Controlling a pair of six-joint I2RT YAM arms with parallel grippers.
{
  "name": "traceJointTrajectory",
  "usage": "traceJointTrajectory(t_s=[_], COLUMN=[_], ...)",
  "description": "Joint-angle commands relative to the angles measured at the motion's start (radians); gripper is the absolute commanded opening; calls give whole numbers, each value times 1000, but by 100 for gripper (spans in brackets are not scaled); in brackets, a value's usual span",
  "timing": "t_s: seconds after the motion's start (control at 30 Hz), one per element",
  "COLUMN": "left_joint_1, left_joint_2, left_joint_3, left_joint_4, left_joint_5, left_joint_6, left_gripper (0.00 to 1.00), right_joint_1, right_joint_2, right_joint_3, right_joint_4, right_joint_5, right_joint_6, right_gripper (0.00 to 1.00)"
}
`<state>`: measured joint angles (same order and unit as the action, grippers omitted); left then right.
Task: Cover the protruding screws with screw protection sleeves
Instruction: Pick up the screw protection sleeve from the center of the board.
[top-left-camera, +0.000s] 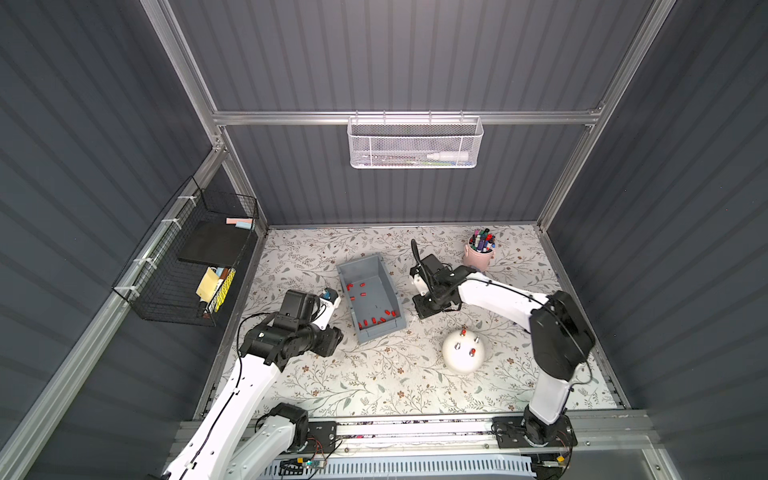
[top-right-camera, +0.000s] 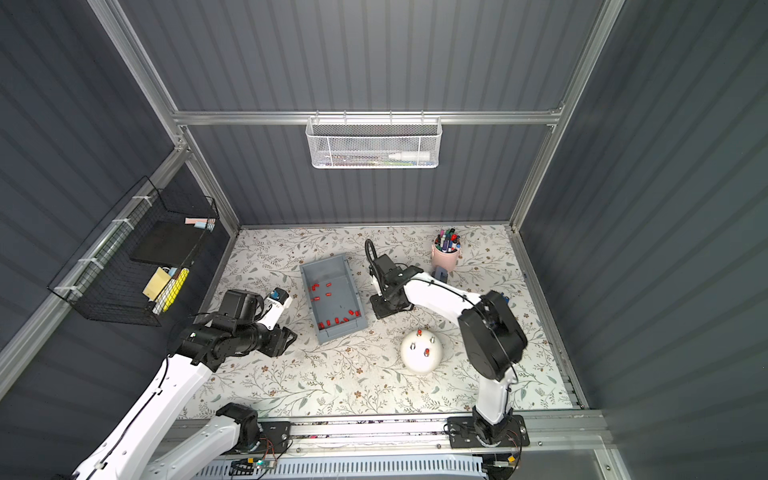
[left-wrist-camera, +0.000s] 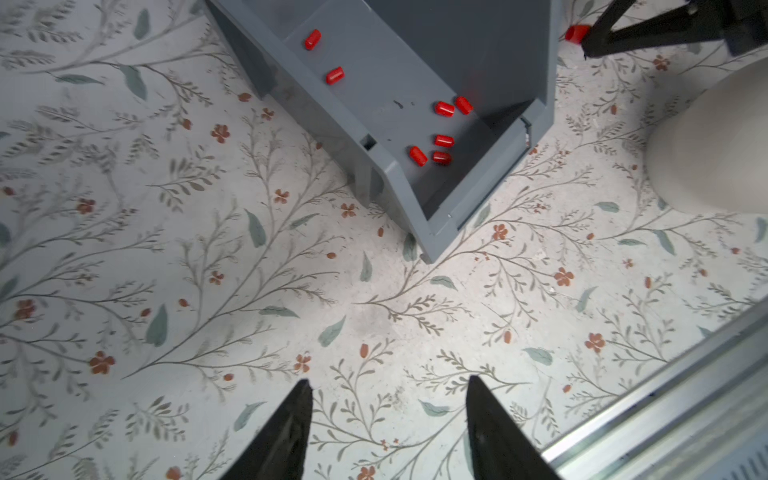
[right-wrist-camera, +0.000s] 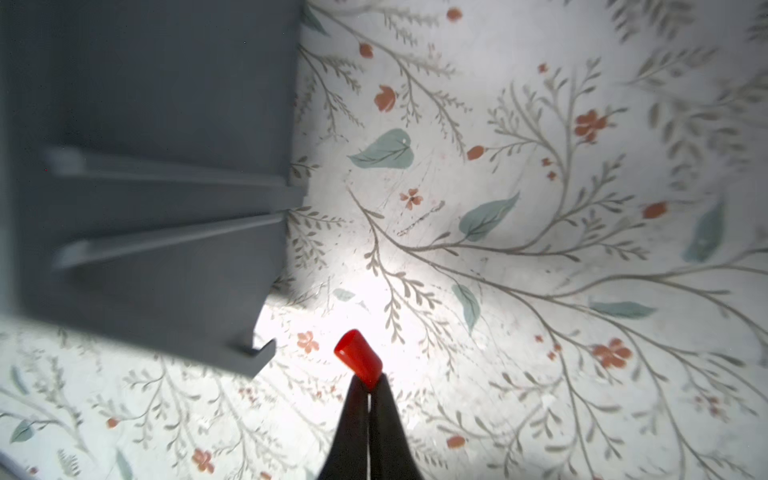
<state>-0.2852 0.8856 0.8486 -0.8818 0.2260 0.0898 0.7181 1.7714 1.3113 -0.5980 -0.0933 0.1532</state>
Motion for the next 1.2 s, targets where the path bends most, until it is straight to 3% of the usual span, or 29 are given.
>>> traceJointTrajectory(t_s=[0.0, 0.17, 0.3, 0.63, 0.87, 1.1, 1.17], left_joint_1=[5, 3, -2, -22, -49, -55, -57], left_joint_2=[12, 13, 1, -5, -17, -10, -15], left_joint_3=[-31, -52, -58, -66, -72, -69, -74], left_joint_4=[60, 150, 194, 269, 242, 218, 230], left_joint_5=[227, 548, 685, 991, 972, 923, 923], left_joint_6=[28, -15, -45, -81, -42, -19, -26], left_gripper=[65, 70, 69, 62, 60, 40, 29], right_joint_1=[25, 138, 214, 275, 302, 326, 330], right_joint_2=[-150, -352, -438, -494, -429, -377, -374], right_joint_3=[-65, -158, -217, -233, -166, -139, -139], right_joint_4=[28, 61, 129, 204, 217, 211, 213], right_joint_5=[-30, -255, -391, -427, -463, -485, -483], right_joint_6=[-35, -113, -93, -14, 16, 22, 20], right_gripper=[0, 0, 0, 0, 0, 0, 0])
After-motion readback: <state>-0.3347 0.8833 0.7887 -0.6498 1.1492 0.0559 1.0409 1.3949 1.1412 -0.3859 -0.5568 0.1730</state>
